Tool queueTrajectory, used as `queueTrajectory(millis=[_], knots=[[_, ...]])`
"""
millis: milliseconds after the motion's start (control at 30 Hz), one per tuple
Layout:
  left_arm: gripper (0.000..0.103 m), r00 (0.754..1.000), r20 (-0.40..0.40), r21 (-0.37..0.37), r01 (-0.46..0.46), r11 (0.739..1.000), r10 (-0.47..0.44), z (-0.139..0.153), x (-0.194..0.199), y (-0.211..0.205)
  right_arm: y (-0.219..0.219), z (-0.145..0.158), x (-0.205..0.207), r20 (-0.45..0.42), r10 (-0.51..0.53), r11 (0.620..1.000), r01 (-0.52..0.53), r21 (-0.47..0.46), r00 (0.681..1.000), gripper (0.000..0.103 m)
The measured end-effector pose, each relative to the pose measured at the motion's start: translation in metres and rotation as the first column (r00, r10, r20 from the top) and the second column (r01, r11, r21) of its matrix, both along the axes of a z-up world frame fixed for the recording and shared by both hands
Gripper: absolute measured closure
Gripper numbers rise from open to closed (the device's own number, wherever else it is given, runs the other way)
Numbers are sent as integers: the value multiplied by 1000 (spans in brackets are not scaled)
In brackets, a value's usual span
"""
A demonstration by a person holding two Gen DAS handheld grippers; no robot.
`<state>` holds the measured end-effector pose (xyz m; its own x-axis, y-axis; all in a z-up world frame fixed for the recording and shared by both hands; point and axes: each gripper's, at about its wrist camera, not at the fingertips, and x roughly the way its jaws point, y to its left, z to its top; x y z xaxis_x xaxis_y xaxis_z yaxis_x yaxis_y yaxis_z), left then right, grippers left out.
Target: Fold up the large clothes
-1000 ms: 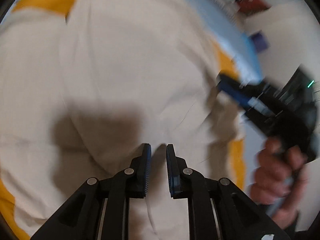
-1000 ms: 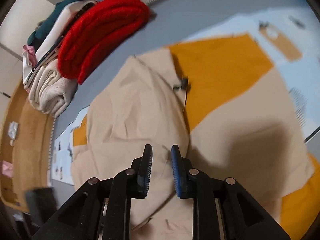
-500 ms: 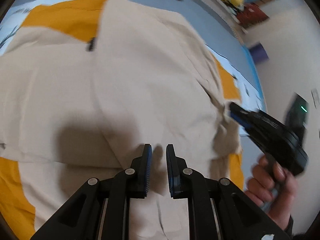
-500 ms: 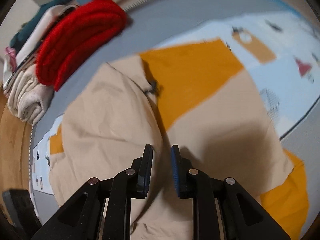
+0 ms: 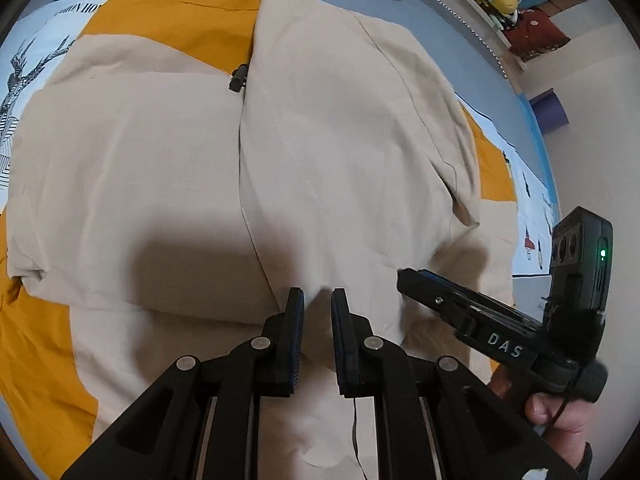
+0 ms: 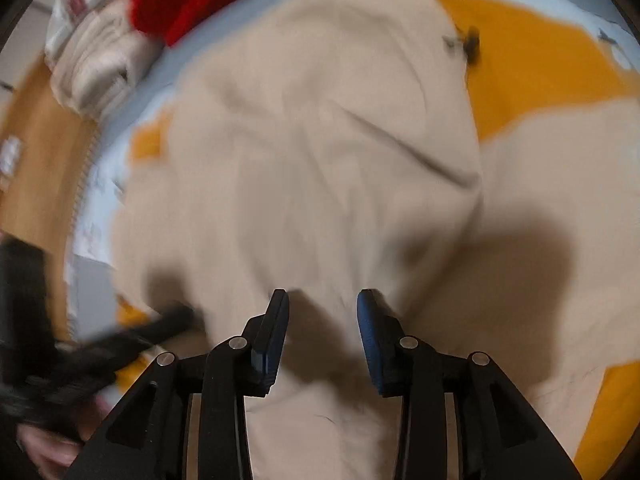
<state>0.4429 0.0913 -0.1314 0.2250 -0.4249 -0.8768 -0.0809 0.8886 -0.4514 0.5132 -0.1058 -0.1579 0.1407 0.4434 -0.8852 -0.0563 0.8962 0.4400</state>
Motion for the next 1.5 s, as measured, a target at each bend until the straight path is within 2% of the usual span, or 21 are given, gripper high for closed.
queueTrajectory(millis=[100, 133, 200, 300, 367, 433, 500, 567, 667, 800, 867, 967, 1033, 1100, 1167, 1233, 1267, 1367, 1400, 1433, 1500], knots=[[92, 1000, 8, -6, -12, 1000, 12, 2, -7, 7, 6, 13, -2, 29, 31, 999, -31, 10, 999, 66], [92, 1000, 13, -8, -17, 1000, 18, 5, -9, 12, 10, 19, -4, 43, 59, 997, -61, 42, 997, 66], [92, 1000, 20, -8, -23, 1000, 23, 11, -11, 18, 19, 21, -10, 44, 115, 992, -116, 41, 992, 66], [92, 999, 35, 3, -35, 999, 35, 20, -18, 21, 36, 8, -23, 10, 231, 971, -230, -59, 973, 66], [92, 998, 48, 10, -49, 999, 48, 27, -17, 22, 39, 12, -28, 19, 259, 960, -255, -113, 966, 66], [92, 995, 72, 21, -68, 997, 66, 38, -25, 30, 34, 25, -30, 40, 226, 969, -220, -114, 973, 66], [92, 991, 109, 34, -78, 996, 74, 52, -34, 36, 21, 50, -34, 130, 169, 981, -154, -119, 977, 66], [92, 986, 157, 53, -72, 996, 63, 67, -44, 41, 7, 78, -39, 225, 124, 987, -97, -126, 966, 66], [92, 970, 239, 102, -57, 993, 31, 89, -63, 44, -19, 126, -59, 373, 55, 994, -17, -104, 926, 66], [92, 954, 301, 137, -32, 990, -11, 110, -88, 53, -44, 176, -89, 500, 12, 993, 47, -105, 866, 66], [92, 947, 321, 138, -30, 990, -17, 119, -101, 63, -53, 196, -102, 533, -3, 992, 71, -108, 846, 66], [92, 947, 321, 111, -67, 992, 28, 133, -123, 89, -81, 231, -134, 577, -74, 988, 137, -66, 813, 67], [92, 947, 317, 110, -97, 989, 57, 147, -146, 107, -100, 251, -158, 600, -115, 985, 170, -35, 792, 74], [92, 944, 324, 131, -112, 985, 64, 157, -170, 118, -124, 268, -196, 626, -123, 984, 177, -25, 770, 81], [92, 939, 341, 179, -107, 978, 41, 159, -203, 128, -145, 276, -229, 641, -93, 984, 167, -56, 762, 82], [92, 949, 316, 197, -74, 978, 8, 148, -228, 134, -163, 273, -256, 640, -59, 984, 154, -93, 766, 82], [92, 955, 295, 199, -69, 978, 7, 138, -237, 138, -176, 266, -270, 620, -44, 984, 142, -110, 783, 82], [92, 972, 229, 149, -94, 984, 58, 93, -260, 157, -201, 228, -294, 506, -19, 988, 93, -123, 862, 81], [93, 983, 155, 142, -121, 983, 98, 70, -263, 165, -207, 210, -300, 464, -3, 987, 78, -141, 886, 81], [94, 990, 54, 132, -139, 981, 133, 54, -260, 174, -212, 198, -303, 442, 1, 985, 76, -157, 897, 81], [94, 987, 47, 117, -156, 981, 151, 47, -259, 185, -221, 165, -311, 411, -10, 962, 120, -244, 912, 81]])
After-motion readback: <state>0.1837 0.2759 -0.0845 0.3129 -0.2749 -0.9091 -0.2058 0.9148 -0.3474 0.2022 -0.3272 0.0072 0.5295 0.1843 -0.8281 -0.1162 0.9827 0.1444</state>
